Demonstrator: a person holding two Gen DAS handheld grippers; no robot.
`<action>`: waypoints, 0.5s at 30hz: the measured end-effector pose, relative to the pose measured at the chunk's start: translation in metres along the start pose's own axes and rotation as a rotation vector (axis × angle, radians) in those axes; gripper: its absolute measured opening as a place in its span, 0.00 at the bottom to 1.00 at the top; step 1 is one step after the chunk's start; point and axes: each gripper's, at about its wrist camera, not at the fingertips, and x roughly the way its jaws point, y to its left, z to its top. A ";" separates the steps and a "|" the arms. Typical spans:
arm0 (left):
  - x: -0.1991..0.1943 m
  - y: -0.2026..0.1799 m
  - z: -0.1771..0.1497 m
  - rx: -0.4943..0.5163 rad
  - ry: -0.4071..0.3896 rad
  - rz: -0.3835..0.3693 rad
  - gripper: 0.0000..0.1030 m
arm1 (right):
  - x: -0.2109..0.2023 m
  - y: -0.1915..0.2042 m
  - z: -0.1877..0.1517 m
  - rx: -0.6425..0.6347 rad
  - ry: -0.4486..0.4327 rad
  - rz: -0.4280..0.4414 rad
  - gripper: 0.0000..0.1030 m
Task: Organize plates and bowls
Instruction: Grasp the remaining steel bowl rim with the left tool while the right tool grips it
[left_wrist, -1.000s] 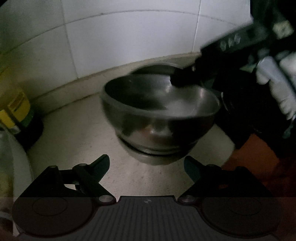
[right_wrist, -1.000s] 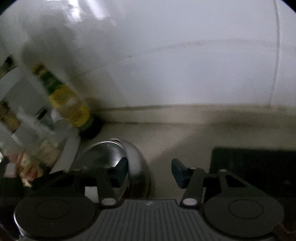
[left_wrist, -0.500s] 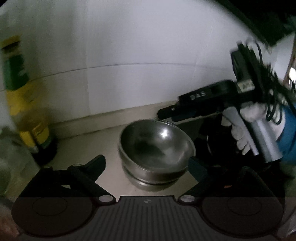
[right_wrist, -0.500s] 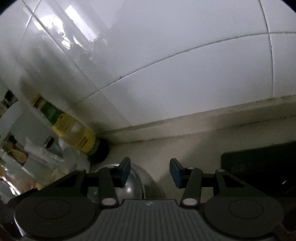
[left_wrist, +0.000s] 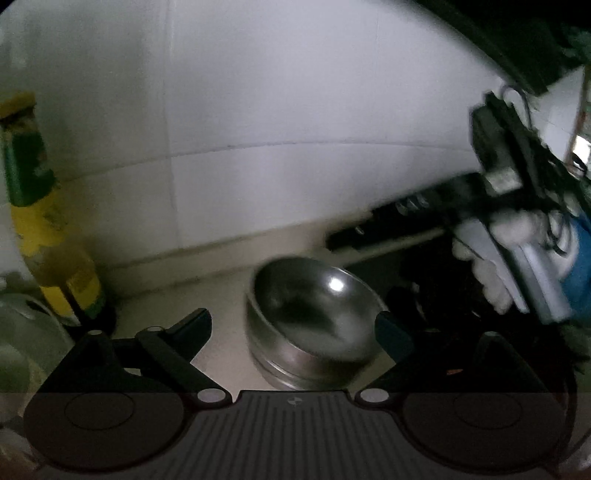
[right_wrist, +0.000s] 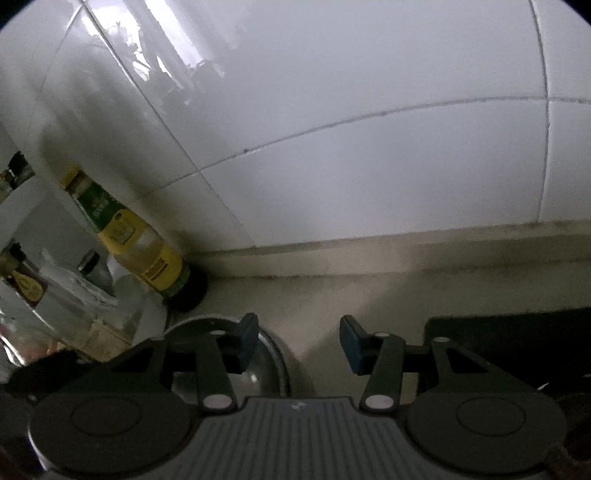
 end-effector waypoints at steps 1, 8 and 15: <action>0.007 0.001 -0.001 -0.006 0.009 0.015 0.93 | 0.001 -0.001 0.000 0.002 0.002 -0.004 0.44; 0.038 0.007 -0.011 -0.058 0.084 0.001 0.85 | 0.007 -0.002 -0.004 0.004 0.032 -0.028 0.44; 0.003 0.004 -0.014 0.069 0.090 -0.078 1.00 | -0.002 -0.008 0.001 0.005 0.020 -0.016 0.51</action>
